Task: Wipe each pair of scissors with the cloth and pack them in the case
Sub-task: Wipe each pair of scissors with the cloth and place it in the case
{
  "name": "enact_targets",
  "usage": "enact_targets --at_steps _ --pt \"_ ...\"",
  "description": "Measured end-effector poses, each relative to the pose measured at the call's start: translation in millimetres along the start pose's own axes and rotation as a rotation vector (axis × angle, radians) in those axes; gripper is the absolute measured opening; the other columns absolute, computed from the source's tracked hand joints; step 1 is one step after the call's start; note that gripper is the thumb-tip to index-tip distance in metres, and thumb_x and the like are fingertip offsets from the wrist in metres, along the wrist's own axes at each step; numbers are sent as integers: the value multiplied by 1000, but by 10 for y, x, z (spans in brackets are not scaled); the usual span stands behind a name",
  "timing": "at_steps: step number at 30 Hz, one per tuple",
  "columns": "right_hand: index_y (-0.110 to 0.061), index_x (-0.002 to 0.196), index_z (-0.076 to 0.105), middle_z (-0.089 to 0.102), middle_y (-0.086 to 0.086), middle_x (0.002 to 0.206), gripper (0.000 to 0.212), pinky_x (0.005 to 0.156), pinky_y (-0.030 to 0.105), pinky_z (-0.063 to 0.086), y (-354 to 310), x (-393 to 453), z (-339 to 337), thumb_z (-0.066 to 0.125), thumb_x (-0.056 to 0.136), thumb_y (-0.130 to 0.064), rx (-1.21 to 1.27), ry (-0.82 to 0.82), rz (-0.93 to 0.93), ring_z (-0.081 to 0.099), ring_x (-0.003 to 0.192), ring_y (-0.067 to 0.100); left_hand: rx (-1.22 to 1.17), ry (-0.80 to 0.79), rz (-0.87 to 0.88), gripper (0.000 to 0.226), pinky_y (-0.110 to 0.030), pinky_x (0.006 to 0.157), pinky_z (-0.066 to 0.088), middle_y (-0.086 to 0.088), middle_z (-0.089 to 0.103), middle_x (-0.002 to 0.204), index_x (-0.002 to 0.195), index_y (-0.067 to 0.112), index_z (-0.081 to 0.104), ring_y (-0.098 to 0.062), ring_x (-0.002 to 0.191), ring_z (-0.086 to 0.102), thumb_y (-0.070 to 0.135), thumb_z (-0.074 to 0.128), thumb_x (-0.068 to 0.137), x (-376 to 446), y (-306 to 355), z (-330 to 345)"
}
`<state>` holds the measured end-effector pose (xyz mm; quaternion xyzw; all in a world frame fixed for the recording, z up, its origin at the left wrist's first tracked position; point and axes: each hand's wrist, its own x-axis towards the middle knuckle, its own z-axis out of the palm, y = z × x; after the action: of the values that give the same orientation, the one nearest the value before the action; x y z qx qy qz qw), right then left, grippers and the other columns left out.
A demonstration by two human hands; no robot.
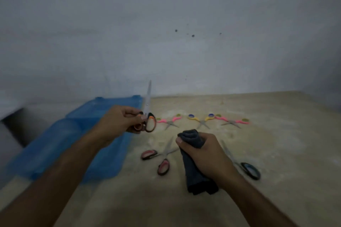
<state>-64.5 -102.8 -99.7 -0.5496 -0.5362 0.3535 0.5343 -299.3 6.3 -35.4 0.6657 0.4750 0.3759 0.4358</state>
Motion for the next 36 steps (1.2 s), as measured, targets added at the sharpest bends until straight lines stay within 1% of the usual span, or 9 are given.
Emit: enact_targets --at_steps 4,6,12,16,20,26,29,32,36 --pt "-10 96 78 77 4 81 13 59 15 53 -2 -9 449 73 92 -21 12 -119 27 68 65 -2 218 136 -136 2 -25 54 60 -13 70 70 85 1 75 -17 61 67 1 73 87 -69 -319 -831" --pt "-16 93 78 74 -5 77 7 60 14 51 6 13 635 73 92 -21 -12 -152 36 67 66 -5 262 149 -243 5 -27 54 61 -14 69 69 82 0 75 -22 64 66 0 74 87 -107 -509 -1059" --pt "-36 82 73 72 -26 72 12 60 9 51 89 -31 807 76 88 -26 -79 -172 40 68 73 -9 377 -105 -427 11 -24 55 57 -9 69 68 88 -2 78 -12 57 65 8 75 88 -268 -935 -1054" --pt "-25 86 76 74 -13 76 5 56 10 51 54 -70 621 74 91 -23 -107 -114 79 68 66 -7 646 -158 -380 22 -26 60 48 1 71 66 79 11 80 -11 62 60 33 80 83 -230 -1011 -995" --pt "-20 89 77 71 -15 76 2 57 5 48 -34 -114 303 75 90 -21 -189 -29 54 64 64 -13 868 -142 -330 39 -26 59 42 -7 78 78 75 11 80 -13 64 61 49 85 72 -178 -997 -893" --pt "-32 84 76 74 -15 78 3 57 16 47 -149 -255 -264 77 86 -34 -313 64 57 68 67 -2 1079 -135 -298 39 -29 62 48 -6 78 74 69 8 76 -23 70 70 46 85 73 -147 -822 -721" --pt "-26 85 76 74 -9 81 7 60 22 48 -113 -266 -542 79 86 -32 -402 165 51 67 70 1 1201 55 -140 32 -33 68 50 -11 76 88 63 15 58 -27 80 68 35 74 83 -148 -524 -570" --pt "-20 95 76 74 -1 87 14 63 23 51 -42 -262 -891 80 86 -31 -530 245 74 66 78 7 1064 187 88 28 -33 72 52 -6 71 85 72 16 65 -26 84 66 38 70 88 -164 -86 -104" --pt "-12 87 77 75 8 78 26 69 41 59 7 -298 -1488 82 81 -37 -779 265 214 70 73 19 743 -162 223 26 -21 57 40 12 59 63 74 23 72 -2 61 56 48 75 83 -332 317 877"
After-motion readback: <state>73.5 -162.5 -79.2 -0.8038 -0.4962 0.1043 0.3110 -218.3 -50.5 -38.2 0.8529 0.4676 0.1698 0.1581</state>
